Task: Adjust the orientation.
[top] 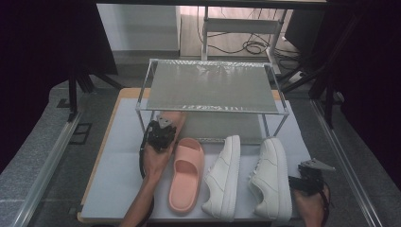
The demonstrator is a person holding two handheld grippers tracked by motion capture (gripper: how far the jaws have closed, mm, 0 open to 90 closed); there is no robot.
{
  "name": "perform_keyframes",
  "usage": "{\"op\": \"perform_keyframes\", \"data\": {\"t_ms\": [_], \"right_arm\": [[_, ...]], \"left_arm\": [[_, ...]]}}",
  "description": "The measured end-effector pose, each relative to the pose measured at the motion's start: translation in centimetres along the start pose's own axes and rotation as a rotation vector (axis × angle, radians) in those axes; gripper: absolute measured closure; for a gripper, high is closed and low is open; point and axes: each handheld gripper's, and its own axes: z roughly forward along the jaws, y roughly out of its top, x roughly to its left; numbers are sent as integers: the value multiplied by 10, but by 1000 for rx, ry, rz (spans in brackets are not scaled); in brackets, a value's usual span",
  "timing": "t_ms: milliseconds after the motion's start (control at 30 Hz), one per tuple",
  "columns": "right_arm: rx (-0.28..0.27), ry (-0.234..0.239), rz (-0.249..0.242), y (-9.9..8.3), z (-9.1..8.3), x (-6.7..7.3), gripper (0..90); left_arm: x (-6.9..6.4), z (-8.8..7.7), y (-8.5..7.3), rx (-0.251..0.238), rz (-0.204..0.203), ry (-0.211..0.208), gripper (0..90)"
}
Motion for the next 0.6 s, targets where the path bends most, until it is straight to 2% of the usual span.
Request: {"op": "perform_keyframes", "data": {"t_ms": [167,233,333,400,433,600], "right_arm": [[-2,-1,0,0,0,0,203],[-2,-1,1,0,0,0,203],[-2,-1,1,0,0,0,203],[-2,0,0,0,0,0,203],[0,1,0,0,0,0,203],[0,0,1,0,0,0,203]], "left_arm": [[-1,6,1,24,3,-17,835],[-2,4,2,19,7,-18,784],[-5,-3,6,16,10,-6,745],[-4,-9,6,9,25,-19,740],[-4,-13,5,3,15,-26,739],[2,-28,-1,5,17,-57,734]]}}
